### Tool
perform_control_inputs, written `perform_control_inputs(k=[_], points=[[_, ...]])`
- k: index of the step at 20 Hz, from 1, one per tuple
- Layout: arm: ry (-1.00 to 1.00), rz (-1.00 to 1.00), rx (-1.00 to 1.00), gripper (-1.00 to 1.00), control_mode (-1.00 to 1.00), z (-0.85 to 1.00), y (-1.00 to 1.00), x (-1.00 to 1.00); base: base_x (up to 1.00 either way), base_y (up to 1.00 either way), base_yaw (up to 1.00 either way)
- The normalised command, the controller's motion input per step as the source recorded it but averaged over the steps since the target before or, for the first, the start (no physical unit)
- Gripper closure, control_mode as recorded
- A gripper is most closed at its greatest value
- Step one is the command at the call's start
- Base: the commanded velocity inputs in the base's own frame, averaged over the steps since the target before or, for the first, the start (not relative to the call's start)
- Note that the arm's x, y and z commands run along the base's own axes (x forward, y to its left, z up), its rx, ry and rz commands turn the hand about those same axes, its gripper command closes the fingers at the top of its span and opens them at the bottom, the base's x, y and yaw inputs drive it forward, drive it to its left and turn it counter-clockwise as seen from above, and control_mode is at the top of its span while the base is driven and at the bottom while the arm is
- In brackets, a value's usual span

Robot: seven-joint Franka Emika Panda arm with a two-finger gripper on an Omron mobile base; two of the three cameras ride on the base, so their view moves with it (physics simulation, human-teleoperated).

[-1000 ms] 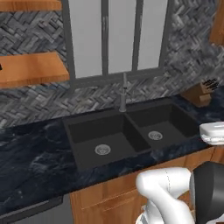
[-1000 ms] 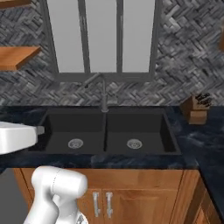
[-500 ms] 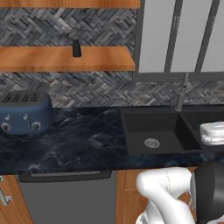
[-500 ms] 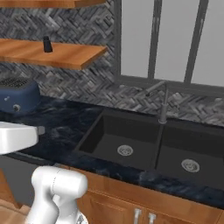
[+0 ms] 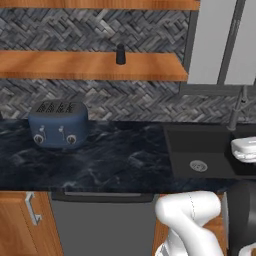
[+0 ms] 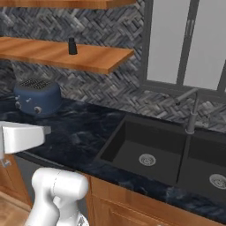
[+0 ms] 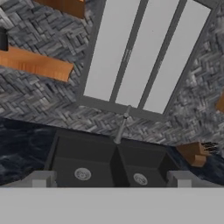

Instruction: Collect the paprika, ketchup, and shaker from the cabinet and place them next to the stove.

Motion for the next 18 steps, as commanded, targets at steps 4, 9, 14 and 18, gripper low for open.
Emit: perform_control_inputs(k=[4,9,14,18], points=[[0.0,0.0,0.0,-1.0,1.0,0.0,0.0,0.0,0.2,0.48,-0.05],[0.0,0.0,0.0,-1.0,1.0,0.0,0.0,0.0,0.33,0.91,-0.09],[0.0,0.0,0.0,-1.0,1.0,0.0,0.0,0.0,0.38,0.58,-0.04],[0.0,0.0,0.0,-1.0,1.0,0.0,0.0,0.0,0.5,0.05,0.0]])
